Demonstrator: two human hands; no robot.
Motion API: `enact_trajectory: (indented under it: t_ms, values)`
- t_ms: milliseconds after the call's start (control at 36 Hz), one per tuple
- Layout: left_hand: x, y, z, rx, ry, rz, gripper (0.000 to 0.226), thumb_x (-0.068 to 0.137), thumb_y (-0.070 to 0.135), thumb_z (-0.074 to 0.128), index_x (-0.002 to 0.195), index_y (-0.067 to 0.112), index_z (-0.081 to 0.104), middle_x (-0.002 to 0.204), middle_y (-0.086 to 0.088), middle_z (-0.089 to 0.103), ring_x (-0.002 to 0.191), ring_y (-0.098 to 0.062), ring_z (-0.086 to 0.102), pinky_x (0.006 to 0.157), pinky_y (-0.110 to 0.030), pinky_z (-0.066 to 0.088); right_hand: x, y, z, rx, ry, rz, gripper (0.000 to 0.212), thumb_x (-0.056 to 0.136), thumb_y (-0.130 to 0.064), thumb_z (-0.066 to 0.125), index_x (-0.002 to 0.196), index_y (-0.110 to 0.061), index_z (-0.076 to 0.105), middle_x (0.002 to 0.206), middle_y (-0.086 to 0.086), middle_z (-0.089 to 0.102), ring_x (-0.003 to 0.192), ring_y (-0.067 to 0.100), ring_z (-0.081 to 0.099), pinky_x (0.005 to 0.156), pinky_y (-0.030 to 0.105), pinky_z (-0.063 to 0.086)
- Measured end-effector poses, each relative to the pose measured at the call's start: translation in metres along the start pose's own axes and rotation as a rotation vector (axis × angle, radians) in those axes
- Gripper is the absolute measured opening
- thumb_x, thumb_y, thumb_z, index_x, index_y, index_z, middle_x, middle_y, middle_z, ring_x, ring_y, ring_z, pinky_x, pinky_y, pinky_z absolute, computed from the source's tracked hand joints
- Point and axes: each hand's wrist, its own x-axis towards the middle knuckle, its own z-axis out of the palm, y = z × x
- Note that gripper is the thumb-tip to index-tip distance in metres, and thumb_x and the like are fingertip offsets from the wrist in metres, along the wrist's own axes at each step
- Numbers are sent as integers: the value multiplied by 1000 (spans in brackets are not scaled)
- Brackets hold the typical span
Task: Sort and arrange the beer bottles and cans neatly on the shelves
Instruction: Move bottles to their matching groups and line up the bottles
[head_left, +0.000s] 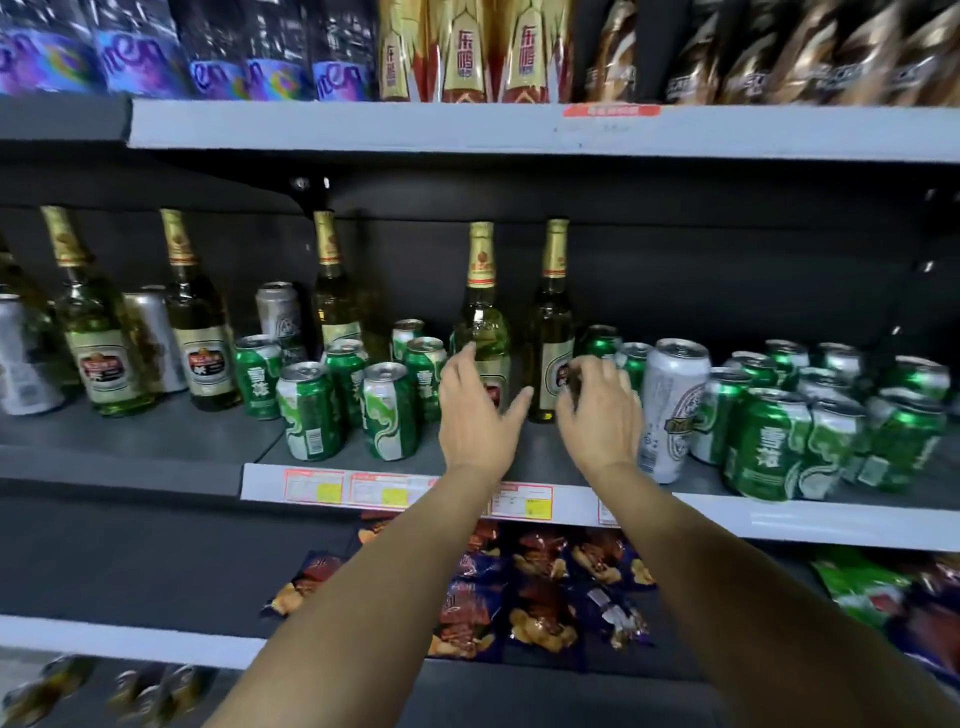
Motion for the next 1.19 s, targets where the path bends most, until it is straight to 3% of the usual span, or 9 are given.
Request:
enact_trajectory:
  t_ms: [111, 306, 417, 500, 639, 750, 889, 1194]
  values:
    - [11, 9, 13, -67, -36, -121, 96, 82, 39, 74, 153, 12, 15, 155, -11, 24, 143, -26, 22, 109, -33, 27, 21, 8, -2, 32, -42, 98, 37, 96, -30, 52, 129, -13, 48, 128, 10, 53, 122, 28, 46, 94, 41, 42]
    - [44, -4, 32, -99, 34, -278, 102, 78, 45, 77, 153, 15, 14, 155, -10, 26, 143, -28, 24, 109, -43, 32, 53, 10, 24, 203, -188, 295, 66, 90, -36, 63, 144, -12, 33, 139, 13, 49, 128, 32, 46, 98, 45, 45]
    - [59, -20, 39, -142, 43, -298, 96, 75, 47, 78, 150, 18, 25, 149, -5, 40, 136, -25, 39, 102, -41, 40, 71, 11, 40, 307, -247, 330, 90, 88, -34, 68, 154, -12, 11, 155, 12, 31, 140, 32, 33, 109, 44, 35]
    - [66, -29, 39, -129, 32, -298, 89, 70, 53, 79, 141, 23, 36, 135, 1, 54, 122, -24, 54, 92, -39, 47, 84, 11, 55, 389, -263, 343, 100, 83, -32, 74, 154, -13, 7, 156, 11, 29, 140, 31, 33, 112, 46, 33]
    - [77, -39, 34, -48, -29, -236, 95, 65, 59, 78, 143, 27, 33, 138, 5, 49, 122, -23, 53, 94, -41, 46, 99, 8, 77, 486, -282, 425, 110, 77, -30, 81, 154, -14, 5, 155, 11, 29, 140, 32, 31, 112, 46, 33]
    - [79, -40, 32, -2, -49, -218, 90, 65, 60, 78, 137, 24, 39, 133, 3, 49, 119, -22, 54, 93, -41, 47, 108, 9, 90, 490, -224, 522, 108, 71, -33, 85, 151, -13, 16, 146, 13, 42, 134, 34, 39, 108, 48, 37]
    - [78, -41, 35, -86, -60, -242, 77, 64, 56, 80, 123, 26, 41, 118, 6, 59, 110, -21, 59, 90, -39, 50, 111, 10, 90, 387, -196, 540, 87, 63, -43, 87, 131, -10, 43, 130, 10, 51, 122, 32, 49, 100, 47, 45]
    - [77, -40, 34, -148, -76, -235, 73, 68, 50, 80, 124, 24, 40, 103, 8, 59, 104, -23, 61, 79, -28, 42, 101, -2, 82, 373, -183, 564, 72, 68, -41, 84, 121, -16, 42, 118, 9, 61, 109, 32, 59, 91, 44, 50]
